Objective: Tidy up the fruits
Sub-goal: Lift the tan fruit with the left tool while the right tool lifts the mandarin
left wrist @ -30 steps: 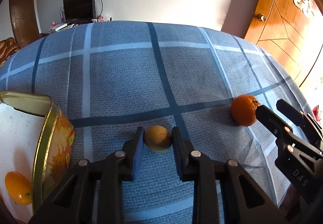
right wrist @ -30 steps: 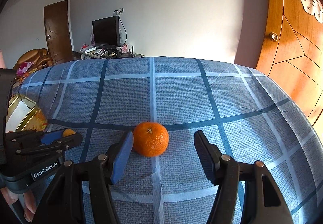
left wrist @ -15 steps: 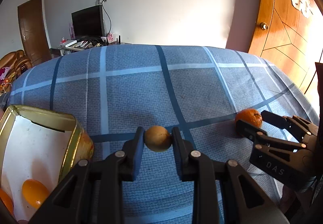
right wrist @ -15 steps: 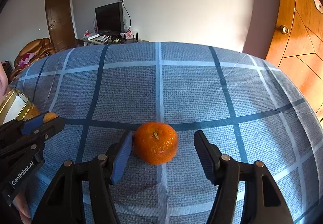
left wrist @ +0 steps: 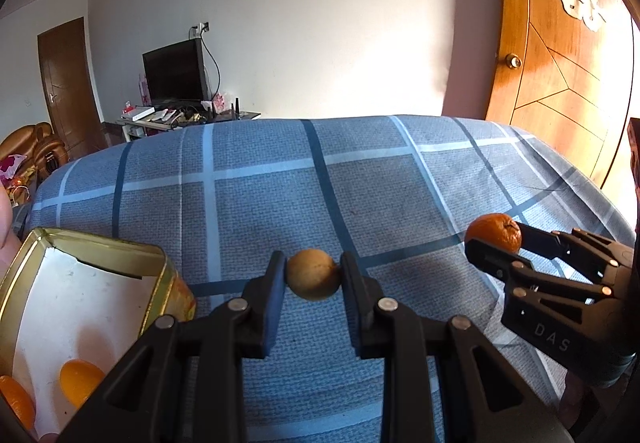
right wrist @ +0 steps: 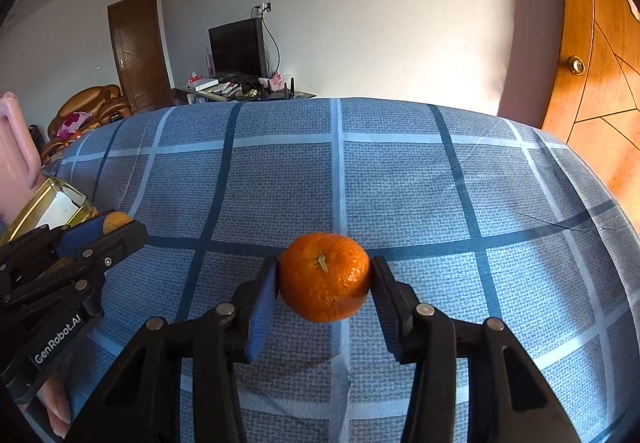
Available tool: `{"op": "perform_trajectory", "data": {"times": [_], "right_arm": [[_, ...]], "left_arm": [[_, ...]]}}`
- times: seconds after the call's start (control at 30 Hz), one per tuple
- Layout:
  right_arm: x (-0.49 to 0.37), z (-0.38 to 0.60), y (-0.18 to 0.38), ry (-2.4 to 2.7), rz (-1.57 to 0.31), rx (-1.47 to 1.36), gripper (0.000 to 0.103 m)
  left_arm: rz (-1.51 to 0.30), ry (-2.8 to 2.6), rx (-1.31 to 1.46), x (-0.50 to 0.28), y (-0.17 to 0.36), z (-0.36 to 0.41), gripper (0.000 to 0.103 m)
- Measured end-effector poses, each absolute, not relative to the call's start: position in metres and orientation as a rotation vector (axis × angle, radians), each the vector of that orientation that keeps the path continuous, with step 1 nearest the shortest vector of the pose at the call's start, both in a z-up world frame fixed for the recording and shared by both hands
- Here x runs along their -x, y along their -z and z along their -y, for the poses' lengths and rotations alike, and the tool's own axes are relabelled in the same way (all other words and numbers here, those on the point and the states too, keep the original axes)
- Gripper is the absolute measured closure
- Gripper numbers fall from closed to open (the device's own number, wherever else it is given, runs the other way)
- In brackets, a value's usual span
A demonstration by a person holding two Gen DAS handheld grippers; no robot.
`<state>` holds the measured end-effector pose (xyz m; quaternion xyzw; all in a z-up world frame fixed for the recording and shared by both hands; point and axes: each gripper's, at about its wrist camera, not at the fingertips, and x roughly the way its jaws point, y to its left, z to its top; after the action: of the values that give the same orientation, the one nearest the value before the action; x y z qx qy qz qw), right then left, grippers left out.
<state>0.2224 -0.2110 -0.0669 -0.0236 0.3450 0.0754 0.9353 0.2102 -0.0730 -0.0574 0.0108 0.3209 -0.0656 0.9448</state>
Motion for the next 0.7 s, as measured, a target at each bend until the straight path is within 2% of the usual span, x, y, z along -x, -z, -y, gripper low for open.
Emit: {"op": "perform_trajectory", "data": {"times": [0.7], "right_arm": [[-0.181, 0.199, 0.047, -0.161, -0.499, 0.111, 0.055]], "left_arm": [[-0.573, 0.116, -0.041, -0.192, 0.051, 0.073, 0.074]]}}
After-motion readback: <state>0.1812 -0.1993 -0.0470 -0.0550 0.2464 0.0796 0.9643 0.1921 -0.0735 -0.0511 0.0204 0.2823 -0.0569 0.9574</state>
